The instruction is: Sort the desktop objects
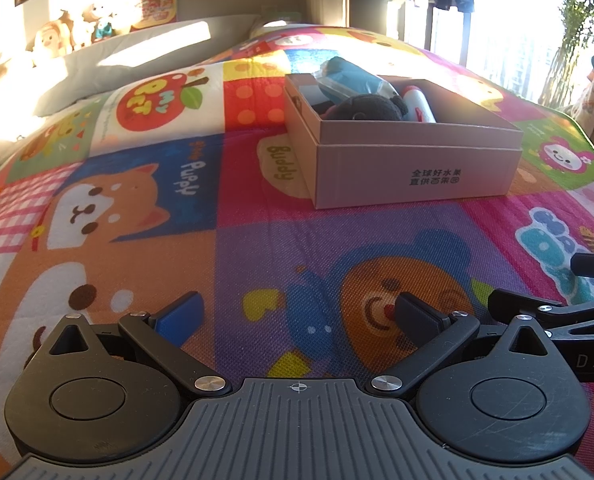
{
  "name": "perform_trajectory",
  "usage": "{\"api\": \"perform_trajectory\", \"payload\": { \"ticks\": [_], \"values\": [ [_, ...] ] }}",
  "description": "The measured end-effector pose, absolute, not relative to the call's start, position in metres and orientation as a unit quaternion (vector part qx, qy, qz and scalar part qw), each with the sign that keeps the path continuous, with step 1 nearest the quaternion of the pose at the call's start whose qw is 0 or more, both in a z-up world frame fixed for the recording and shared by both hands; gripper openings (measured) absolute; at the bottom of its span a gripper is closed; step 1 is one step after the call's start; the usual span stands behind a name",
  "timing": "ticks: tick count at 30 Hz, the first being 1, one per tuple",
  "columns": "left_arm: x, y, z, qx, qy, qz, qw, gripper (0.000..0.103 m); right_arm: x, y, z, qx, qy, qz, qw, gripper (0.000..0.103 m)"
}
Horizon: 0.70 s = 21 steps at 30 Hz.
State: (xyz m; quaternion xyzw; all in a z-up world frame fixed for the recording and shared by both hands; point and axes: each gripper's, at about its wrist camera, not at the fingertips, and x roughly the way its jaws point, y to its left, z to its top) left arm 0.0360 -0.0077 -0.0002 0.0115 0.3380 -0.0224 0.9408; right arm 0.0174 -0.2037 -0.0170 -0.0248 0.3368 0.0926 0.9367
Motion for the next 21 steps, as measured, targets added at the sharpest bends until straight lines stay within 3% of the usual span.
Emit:
{"api": "perform_trajectory", "payload": {
  "ticks": [21],
  "values": [
    [0.019, 0.008, 0.005, -0.010, 0.363, -0.022, 0.932, 0.103, 0.018, -0.203, -0.017, -0.028, 0.337, 0.091, 0.937, 0.103]
  ]
}}
